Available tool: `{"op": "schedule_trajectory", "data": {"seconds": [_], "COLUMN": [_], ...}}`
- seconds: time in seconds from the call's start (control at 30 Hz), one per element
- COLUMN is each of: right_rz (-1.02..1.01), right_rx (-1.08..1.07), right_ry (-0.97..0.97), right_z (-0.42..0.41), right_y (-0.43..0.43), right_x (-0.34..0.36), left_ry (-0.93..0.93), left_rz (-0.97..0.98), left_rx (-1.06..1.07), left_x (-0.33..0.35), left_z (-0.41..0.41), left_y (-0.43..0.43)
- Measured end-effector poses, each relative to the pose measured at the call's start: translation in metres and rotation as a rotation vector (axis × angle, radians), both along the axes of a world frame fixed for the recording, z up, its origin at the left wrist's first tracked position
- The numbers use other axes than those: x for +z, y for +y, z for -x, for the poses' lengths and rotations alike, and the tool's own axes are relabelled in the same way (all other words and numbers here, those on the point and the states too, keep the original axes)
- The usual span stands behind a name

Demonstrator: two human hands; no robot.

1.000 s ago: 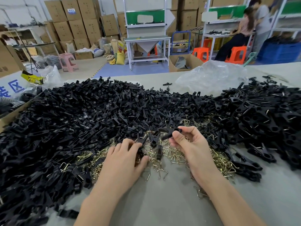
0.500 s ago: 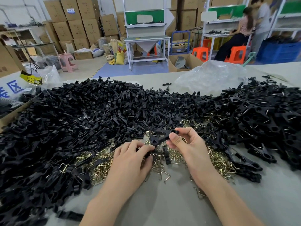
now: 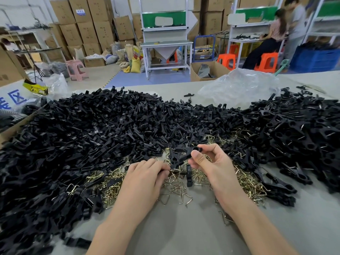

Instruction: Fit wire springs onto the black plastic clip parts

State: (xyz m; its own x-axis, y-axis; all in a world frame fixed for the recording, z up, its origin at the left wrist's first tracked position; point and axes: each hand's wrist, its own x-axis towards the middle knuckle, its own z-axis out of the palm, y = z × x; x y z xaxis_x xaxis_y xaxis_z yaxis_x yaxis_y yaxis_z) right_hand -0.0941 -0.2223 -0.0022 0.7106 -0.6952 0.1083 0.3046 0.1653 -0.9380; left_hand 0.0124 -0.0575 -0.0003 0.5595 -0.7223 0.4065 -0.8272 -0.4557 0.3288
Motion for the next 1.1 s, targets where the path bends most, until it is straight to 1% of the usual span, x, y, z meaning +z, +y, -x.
{"op": "schedule_trajectory", "data": {"seconds": [0.1,0.2,0.33,0.37,0.5,0.6,0.63,0.73,0.83,0.9,1.0,1.1], "right_rz": [-0.002,-0.003,-0.001,-0.002,0.006,0.015,0.015,0.018,0.023,0.025,0.043,0.056], "right_rx": [0.004,0.009,0.009,0.006,-0.001,-0.001,-0.001,-0.004,-0.002,0.005,0.006,0.019], "right_ry": [0.0,0.003,0.011,0.012,0.024,0.035,0.038,0.042,0.044,0.048,0.058,0.061], "right_z": [0.001,0.001,0.001,0.001,0.001,0.001,0.001,0.001,0.001,0.002,0.002,0.003], "right_y": [0.0,0.0,0.0,0.0,0.0,-0.001,-0.001,-0.001,0.0,0.001,0.001,0.002], "right_x": [0.0,0.001,0.002,0.003,0.002,0.001,0.001,0.002,0.002,0.003,0.003,0.004], "left_ry": [-0.011,-0.027,-0.146,-0.146,0.1,0.171,0.152,-0.004,-0.048,-0.059,-0.036,-0.046], "left_rz": [0.002,0.05,0.079,0.084,0.168,0.267,0.256,0.12,-0.019,-0.057,-0.014,0.111], "left_rx": [0.053,0.093,0.184,0.194,0.224,0.192,0.178,0.164,0.143,0.099,0.089,0.09], "left_x": [0.0,0.0,0.002,0.002,0.003,0.006,0.008,0.007,0.005,0.004,0.006,0.01], "left_z": [0.0,0.001,-0.001,-0.002,-0.001,0.001,0.002,0.0,-0.006,-0.01,-0.013,-0.012], "left_y": [0.0,0.001,0.002,0.002,0.003,0.003,0.003,0.004,0.006,0.008,0.009,0.01]}}
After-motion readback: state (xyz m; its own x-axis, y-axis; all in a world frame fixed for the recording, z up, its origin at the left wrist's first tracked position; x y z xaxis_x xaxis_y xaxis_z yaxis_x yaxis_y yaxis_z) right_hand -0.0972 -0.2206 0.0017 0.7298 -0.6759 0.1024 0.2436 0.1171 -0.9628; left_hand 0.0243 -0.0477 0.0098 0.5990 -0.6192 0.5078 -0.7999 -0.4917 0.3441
